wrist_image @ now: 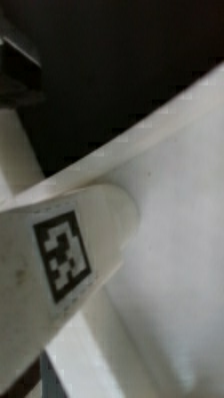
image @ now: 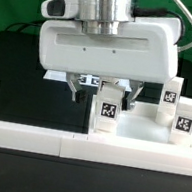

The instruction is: Assemble square table

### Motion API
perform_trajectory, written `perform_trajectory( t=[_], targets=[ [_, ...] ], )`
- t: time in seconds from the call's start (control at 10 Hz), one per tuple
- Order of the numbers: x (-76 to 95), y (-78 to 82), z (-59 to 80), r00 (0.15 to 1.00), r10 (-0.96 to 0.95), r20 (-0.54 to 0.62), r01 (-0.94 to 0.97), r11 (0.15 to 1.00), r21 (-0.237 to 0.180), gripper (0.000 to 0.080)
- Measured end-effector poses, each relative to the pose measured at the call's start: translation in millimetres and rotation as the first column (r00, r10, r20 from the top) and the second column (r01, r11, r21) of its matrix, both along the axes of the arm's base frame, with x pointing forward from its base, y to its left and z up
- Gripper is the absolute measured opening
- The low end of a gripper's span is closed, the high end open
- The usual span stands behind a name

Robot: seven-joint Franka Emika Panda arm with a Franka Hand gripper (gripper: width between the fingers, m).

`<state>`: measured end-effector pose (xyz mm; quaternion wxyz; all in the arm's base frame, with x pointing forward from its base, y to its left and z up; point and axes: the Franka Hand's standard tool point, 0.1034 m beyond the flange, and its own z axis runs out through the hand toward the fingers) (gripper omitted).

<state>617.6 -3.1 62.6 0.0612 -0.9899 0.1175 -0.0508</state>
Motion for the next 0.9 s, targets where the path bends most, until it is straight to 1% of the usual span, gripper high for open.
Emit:
perform_trajectory(
  t=[0.1, 0.3, 0.4, 0.5, 0.6, 0.8, 0.9],
  targets=[
    [2.8, 3.1, -1.4, 0.996, 0.089, -0.026, -0.089, 0.996, -0.006, 0.0648],
    [3.7, 1.0, -1.8, 0.999, 0.050, -0.021, -0.050, 0.999, -0.009, 0.0639],
    [3.7, 1.1, -2.0, 1.000, 0.020, -0.024, -0.020, 1.000, -0.006, 0.0466],
    [3.7, 1.2, -2.1, 0.998, -0.061, -0.033, 0.061, 0.998, 0.001, 0.0466],
    [3.5, 1.3, -2.3, 0.989, -0.141, -0.042, 0.142, 0.990, 0.008, 0.0266],
    [3.4, 1.3, -2.5, 0.968, -0.244, -0.056, 0.245, 0.969, 0.015, 0.0267],
    [3.3, 1.3, -2.7, 0.943, -0.326, -0.067, 0.328, 0.944, 0.019, 0.0267]
  ],
)
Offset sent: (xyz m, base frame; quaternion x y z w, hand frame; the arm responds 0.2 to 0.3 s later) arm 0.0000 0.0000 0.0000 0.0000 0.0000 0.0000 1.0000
